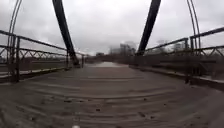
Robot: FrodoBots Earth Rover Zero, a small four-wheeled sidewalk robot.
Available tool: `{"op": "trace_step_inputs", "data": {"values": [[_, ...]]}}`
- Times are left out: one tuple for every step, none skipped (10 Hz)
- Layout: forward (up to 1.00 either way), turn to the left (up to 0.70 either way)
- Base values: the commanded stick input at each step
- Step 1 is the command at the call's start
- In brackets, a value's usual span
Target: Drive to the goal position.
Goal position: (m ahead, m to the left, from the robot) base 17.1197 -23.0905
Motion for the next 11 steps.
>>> {"op": "trace_step_inputs", "data": {"values": [[0.70,0.35],[0.70,0.34],[0.70,0.00],[0.70,0.00],[0.70,0.00],[0.70,0.00],[0.70,0.00],[0.70,0.00],[0.70,0.00],[0.70,0.00],[0.70,0.00]]}}
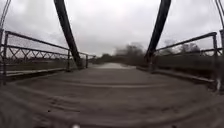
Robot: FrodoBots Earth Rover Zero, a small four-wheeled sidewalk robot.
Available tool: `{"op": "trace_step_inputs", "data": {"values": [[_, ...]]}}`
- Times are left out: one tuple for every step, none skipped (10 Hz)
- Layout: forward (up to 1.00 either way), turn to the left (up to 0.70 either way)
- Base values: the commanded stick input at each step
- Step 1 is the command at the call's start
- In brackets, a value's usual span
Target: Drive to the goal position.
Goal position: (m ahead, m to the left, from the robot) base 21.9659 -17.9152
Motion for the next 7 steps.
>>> {"op": "trace_step_inputs", "data": {"values": [[0.70,0.00],[0.70,0.00],[0.70,0.00],[0.70,0.00],[0.70,0.00],[0.70,0.00],[0.70,0.00]]}}
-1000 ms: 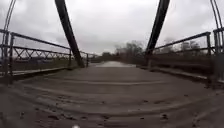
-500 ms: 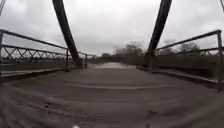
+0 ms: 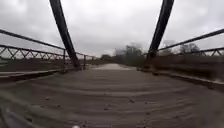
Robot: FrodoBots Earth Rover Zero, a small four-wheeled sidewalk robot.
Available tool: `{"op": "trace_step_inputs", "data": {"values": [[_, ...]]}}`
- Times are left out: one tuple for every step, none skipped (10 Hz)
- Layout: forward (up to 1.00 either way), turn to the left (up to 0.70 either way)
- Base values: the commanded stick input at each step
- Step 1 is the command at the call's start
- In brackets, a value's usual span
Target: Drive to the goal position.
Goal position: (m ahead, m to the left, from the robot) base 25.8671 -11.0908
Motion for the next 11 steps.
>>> {"op": "trace_step_inputs", "data": {"values": [[0.70,0.00],[0.70,0.00],[0.70,0.00],[0.70,0.00],[0.70,0.00],[0.70,0.00],[0.70,0.00],[0.70,0.00],[0.70,0.00],[0.70,0.00],[0.70,0.00]]}}
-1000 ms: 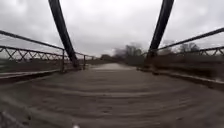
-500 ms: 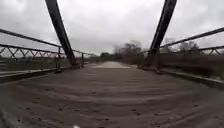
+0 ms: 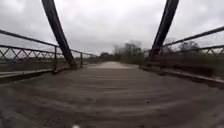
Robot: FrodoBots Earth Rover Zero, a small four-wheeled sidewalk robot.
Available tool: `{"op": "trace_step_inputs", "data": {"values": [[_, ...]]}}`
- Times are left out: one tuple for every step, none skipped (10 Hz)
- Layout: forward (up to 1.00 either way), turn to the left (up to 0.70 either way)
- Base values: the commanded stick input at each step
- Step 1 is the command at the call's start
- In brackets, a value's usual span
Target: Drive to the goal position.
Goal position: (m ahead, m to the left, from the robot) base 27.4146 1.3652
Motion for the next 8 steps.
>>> {"op": "trace_step_inputs", "data": {"values": [[0.70,0.00],[0.70,0.00],[0.70,0.00],[0.70,0.00],[0.70,0.00],[0.70,0.00],[0.70,0.00],[0.70,0.00]]}}
